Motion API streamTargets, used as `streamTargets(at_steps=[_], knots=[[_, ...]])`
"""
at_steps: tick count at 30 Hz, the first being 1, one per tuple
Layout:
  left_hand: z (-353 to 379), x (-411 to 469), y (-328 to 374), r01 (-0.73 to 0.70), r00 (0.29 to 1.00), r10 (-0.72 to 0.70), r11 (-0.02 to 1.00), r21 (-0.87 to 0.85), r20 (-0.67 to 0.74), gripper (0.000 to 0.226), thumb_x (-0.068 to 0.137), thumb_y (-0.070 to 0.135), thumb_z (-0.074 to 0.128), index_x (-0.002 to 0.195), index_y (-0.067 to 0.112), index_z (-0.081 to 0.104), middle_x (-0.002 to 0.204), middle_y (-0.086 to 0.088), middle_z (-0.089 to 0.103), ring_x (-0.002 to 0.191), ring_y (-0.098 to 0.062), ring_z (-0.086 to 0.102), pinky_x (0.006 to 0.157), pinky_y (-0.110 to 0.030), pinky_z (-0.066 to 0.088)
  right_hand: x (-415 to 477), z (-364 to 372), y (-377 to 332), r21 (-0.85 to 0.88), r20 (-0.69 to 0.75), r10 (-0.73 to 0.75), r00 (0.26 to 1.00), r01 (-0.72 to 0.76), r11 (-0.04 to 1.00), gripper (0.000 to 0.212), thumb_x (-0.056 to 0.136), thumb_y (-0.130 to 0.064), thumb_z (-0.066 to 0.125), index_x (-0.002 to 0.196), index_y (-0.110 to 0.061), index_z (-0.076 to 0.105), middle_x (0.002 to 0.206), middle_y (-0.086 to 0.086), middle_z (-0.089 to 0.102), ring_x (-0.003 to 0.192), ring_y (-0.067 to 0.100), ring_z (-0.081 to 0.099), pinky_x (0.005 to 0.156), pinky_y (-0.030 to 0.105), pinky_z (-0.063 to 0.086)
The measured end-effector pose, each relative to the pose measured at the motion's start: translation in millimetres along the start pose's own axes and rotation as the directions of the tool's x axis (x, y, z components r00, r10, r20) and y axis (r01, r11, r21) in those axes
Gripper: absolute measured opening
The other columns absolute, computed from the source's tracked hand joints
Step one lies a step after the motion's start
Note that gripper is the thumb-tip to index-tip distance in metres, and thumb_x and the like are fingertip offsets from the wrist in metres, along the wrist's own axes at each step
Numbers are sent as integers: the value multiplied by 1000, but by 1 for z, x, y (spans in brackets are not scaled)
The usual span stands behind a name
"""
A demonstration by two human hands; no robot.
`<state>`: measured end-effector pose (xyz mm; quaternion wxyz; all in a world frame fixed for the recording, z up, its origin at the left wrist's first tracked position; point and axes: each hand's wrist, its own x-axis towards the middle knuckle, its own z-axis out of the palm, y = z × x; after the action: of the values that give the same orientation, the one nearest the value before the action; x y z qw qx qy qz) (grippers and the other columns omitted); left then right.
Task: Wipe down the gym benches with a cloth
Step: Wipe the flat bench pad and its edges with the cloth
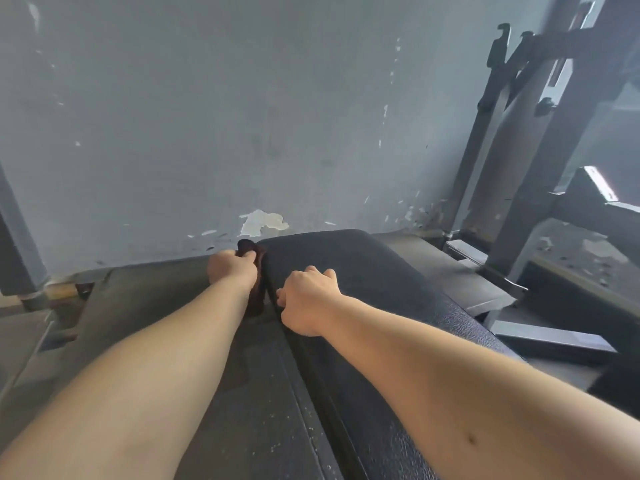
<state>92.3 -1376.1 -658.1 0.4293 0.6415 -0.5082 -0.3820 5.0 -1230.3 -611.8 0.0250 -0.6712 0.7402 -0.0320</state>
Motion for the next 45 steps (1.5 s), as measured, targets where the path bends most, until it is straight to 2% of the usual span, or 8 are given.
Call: streamTargets(at_steps=[3, 12, 17, 25, 30, 33, 37, 45], knots=[[9, 2, 0, 55, 997, -56, 998, 26, 47, 33, 99, 35, 63, 103, 3, 71, 108, -16, 70, 97, -38, 67, 74, -36, 48, 1, 1, 1, -14, -15, -10, 1000, 10, 1000, 23, 96, -18, 55, 115, -18, 68, 109, 2, 63, 110, 23, 44, 89, 38, 26], [8, -25, -23, -79, 989, 84, 996, -41, 124, 46, 104, 35, 50, 70, 8, 64, 74, -15, 67, 71, -33, 62, 67, -34, 46, 1, -6, -8, -77, -23, -30, 999, 28, 997, 3, 95, -21, 53, 97, -20, 55, 100, 0, 58, 99, 23, 41, 85, 37, 24], [-9, -77, -32, -158, 972, 171, 983, -89, 163, 50, 98, 14, 52, 49, 14, 44, 44, 0, 41, 57, -28, 41, 59, -36, 30, -1, -15, -8, -93, 24, -8, 1000, 10, 996, 16, 102, -24, 44, 102, -16, 58, 96, 2, 53, 101, 24, 43, 85, 39, 27], [-12, -85, -28, -178, 971, 189, 980, -84, 145, 45, 100, 17, 52, 55, 11, 53, 56, -8, 53, 59, -28, 49, 57, -34, 34, -5, -11, -3, -106, 11, -13, 1000, 14, 994, 21, 95, -16, 52, 111, -16, 66, 94, -1, 53, 105, 22, 41, 84, 37, 26], [4, -53, -19, -43, 997, 49, 994, -99, 55, 30, 99, 23, 56, 94, 0, 75, 91, -19, 72, 88, -38, 68, 80, -39, 55, -7, -9, -6, -102, 15, -8, 1000, 9, 995, 29, 94, -17, 56, 121, -19, 64, 102, -1, 56, 109, 24, 43, 84, 38, 26], [6, -62, -22, -63, 996, 70, 991, -120, 56, 32, 100, 22, 56, 83, 0, 72, 79, -17, 69, 81, -37, 67, 72, -36, 51, -8, -11, -9, -100, 28, 8, 1000, -5, 995, 27, 95, -19, 57, 121, -18, 63, 100, 0, 54, 102, 23, 41, 84, 39, 27], [-8, -113, -30, -62, 994, 77, 983, -174, 79, 36, 100, 16, 54, 64, 8, 58, 61, -7, 57, 60, -26, 54, 56, -35, 37, -17, -20, -5, -12, 42, 60, 997, -60, 998, 35, 99, -8, 49, 126, -18, 67, 119, 3, 60, 121, 29, 44, 98, 39, 36], [-18, -173, -58, 26, 993, 3, 970, -243, 120, 27, 100, 22, 55, 91, 0, 69, 83, -9, 65, 77, -26, 63, 64, -34, 46, -49, -33, 12, 224, -56, 225, 973, -207, 952, 56, 91, 7, 39, 122, -27, 72, 134, -1, 61, 129, 27, 43, 114, 39, 33]])
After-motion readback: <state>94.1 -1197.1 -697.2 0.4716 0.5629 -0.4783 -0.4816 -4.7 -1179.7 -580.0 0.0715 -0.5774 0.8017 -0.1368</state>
